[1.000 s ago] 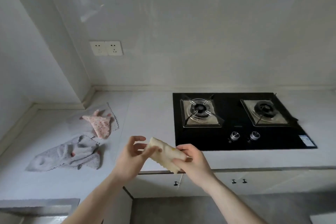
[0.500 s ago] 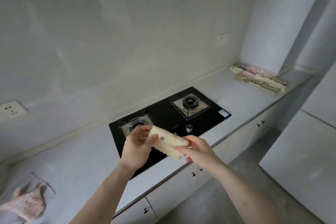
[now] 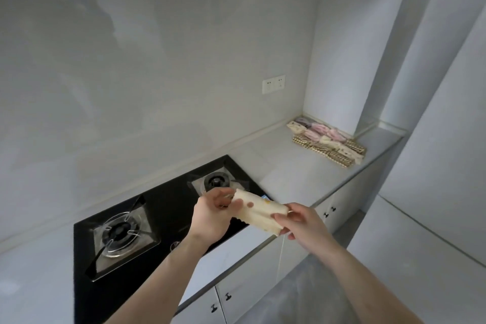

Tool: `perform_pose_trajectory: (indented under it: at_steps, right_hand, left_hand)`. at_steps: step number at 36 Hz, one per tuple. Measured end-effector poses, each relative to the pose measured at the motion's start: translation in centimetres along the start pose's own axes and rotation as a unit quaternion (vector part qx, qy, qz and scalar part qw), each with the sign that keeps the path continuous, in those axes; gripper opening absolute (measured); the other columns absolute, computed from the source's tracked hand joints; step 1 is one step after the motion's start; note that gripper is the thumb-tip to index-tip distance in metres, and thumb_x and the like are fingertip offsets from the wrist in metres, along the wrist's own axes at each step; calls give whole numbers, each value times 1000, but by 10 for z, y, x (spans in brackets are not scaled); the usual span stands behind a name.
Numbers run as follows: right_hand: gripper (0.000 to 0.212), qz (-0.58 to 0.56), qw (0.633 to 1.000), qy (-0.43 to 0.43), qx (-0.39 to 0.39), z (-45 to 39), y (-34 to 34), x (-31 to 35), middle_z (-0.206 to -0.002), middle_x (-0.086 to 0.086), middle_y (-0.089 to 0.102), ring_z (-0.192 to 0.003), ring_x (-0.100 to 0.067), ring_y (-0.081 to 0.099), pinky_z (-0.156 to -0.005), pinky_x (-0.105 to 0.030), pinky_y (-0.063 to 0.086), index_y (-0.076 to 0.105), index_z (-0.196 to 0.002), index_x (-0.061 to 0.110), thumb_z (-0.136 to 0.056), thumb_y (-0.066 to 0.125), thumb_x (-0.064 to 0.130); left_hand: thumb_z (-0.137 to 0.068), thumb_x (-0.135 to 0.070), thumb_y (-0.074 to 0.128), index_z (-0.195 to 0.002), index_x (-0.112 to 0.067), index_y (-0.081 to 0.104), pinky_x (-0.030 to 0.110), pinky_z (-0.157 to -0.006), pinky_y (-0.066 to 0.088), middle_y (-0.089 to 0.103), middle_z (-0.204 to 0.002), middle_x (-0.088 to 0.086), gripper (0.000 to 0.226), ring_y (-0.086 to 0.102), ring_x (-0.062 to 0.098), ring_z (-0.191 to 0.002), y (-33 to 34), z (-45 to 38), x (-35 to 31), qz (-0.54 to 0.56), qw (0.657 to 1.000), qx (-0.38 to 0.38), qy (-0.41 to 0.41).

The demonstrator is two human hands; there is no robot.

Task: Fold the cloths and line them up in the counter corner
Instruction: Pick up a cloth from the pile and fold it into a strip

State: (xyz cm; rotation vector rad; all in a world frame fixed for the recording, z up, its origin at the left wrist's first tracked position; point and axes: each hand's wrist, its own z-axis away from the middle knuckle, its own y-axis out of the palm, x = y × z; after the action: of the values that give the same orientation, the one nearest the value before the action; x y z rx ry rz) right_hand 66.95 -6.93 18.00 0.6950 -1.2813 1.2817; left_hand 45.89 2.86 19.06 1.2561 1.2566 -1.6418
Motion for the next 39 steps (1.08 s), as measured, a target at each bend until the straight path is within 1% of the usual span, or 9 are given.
perform_pose_trajectory:
  at_steps: [6, 10, 15, 18, 23, 27, 31, 35, 39]
  right_hand:
    - [14, -6, 1000, 17, -9, -36, -52, -2, -87, -1, 77, -76, -16, 74, -63, -22, 53, 72, -99, 16, -90, 73, 26]
    - [13, 2, 999, 23, -27, -67, -81, -6, -85, -2, 76, -72, -13, 73, -65, -26, 50, 72, -95, 14, -90, 72, 26]
    - [12, 16, 998, 24, -53, -113, -111, -6, -78, -3, 75, -67, -11, 70, -59, -25, 49, 74, -92, 13, -89, 72, 25]
    - [16, 44, 997, 20, -62, -145, -125, -6, -78, 1, 75, -71, -11, 72, -59, -22, 52, 72, -92, 16, -89, 72, 31]
    - [15, 43, 995, 58, -73, -200, -148, -11, -70, 0, 73, -61, -8, 68, -58, -25, 49, 72, -89, 16, -88, 72, 31]
    - [12, 11, 992, 94, -85, -244, -162, -20, -69, 0, 73, -59, -8, 69, -59, -24, 51, 71, -83, 15, -87, 74, 25]
    - [14, -29, 987, 128, -94, -284, -176, -22, -69, -3, 71, -55, -9, 65, -57, -24, 48, 70, -85, 11, -89, 75, 24]
    - [14, -85, 978, 155, -111, -334, -192, -26, -72, -9, 70, -60, -15, 63, -56, -26, 44, 69, -90, 8, -87, 76, 20]
    - [15, -112, 972, 177, -110, -393, -206, -39, -80, -10, 71, -67, -17, 65, -59, -27, 47, 70, -95, 8, -88, 76, 20]
  left_hand:
    - [-89, -23, 78, -111, -26, 68, 25, -71, 59, 75, -86, -12, 25, 73, 5, -77, 52, -45, -22, -27, 1000, 4, -4]
    - [-86, -20, 80, -105, -18, 69, 18, -58, 55, 76, -85, -2, 22, 73, 10, -69, 82, -82, -32, -34, 999, 1, 2]
    - [-80, -27, 85, -95, -25, 70, 39, -78, 62, 75, -77, -4, 21, 72, 14, -73, 111, -139, -28, -56, 998, 10, -8]
    - [-80, -33, 85, -92, -28, 69, 35, -68, 57, 75, -78, -4, 21, 68, 15, -67, 126, -174, -29, -63, 998, 16, -10]
    - [-79, -40, 85, -93, -29, 67, 23, -57, 48, 74, -84, -6, 25, 66, 12, -67, 150, -224, -36, -79, 996, 25, -18]
    - [-84, -38, 80, -105, -31, 64, 24, -61, 55, 75, -89, -8, 27, 72, 10, -67, 166, -261, -36, -90, 994, 59, -26]
    - [-92, -31, 71, -118, -31, 58, 22, -59, 53, 73, -99, -9, 29, 73, 7, -72, 175, -293, -37, -84, 992, 89, -42]
    - [-93, -29, 66, -121, -33, 55, 21, -61, 54, 70, -105, -11, 30, 73, 8, -75, 179, -327, -38, -102, 989, 88, -57]
    - [-91, -28, 66, -113, -37, 58, 20, -55, 53, 70, -103, -10, 25, 73, 17, -76, 183, -358, -33, -138, 987, 60, -64]
